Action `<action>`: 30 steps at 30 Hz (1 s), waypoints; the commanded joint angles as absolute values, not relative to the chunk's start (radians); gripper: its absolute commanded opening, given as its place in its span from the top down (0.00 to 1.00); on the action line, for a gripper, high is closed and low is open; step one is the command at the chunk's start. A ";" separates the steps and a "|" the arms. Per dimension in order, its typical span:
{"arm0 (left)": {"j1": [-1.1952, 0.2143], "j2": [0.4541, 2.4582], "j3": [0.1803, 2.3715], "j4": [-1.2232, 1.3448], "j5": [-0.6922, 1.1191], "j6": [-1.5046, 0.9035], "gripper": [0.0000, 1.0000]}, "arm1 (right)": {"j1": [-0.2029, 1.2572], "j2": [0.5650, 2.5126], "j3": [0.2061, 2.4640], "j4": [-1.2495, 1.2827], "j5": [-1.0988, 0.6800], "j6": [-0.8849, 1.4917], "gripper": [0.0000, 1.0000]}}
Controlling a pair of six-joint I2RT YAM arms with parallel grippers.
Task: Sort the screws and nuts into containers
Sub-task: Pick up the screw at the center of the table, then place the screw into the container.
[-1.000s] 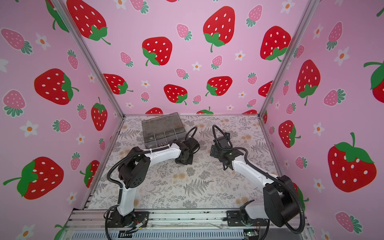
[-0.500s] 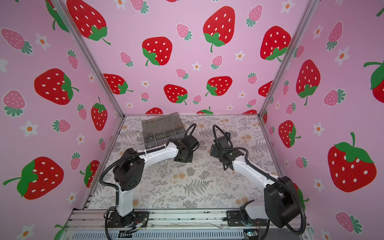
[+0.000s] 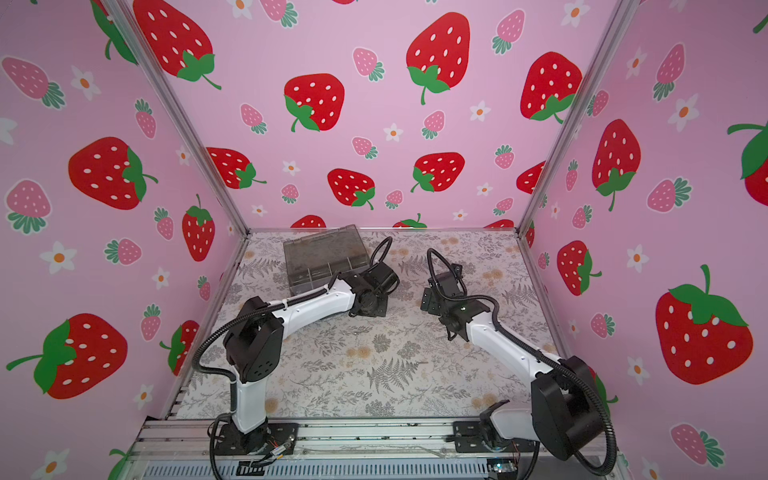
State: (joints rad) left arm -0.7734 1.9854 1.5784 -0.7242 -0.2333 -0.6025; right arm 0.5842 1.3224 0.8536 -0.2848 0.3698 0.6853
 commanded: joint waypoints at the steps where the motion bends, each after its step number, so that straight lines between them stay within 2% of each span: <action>1: -0.746 1.958 1.648 -0.744 -0.283 -0.579 1.00 | 0.578 1.298 0.853 -0.290 0.391 0.705 0.00; 17: -0.565 2.110 1.887 -0.713 -0.270 -0.471 1.00 | 0.577 1.304 0.862 -0.278 0.368 0.716 0.00; 30: -0.515 2.285 2.069 -0.744 -0.206 -0.424 1.00 | 0.577 1.287 0.859 -0.277 0.360 0.723 0.00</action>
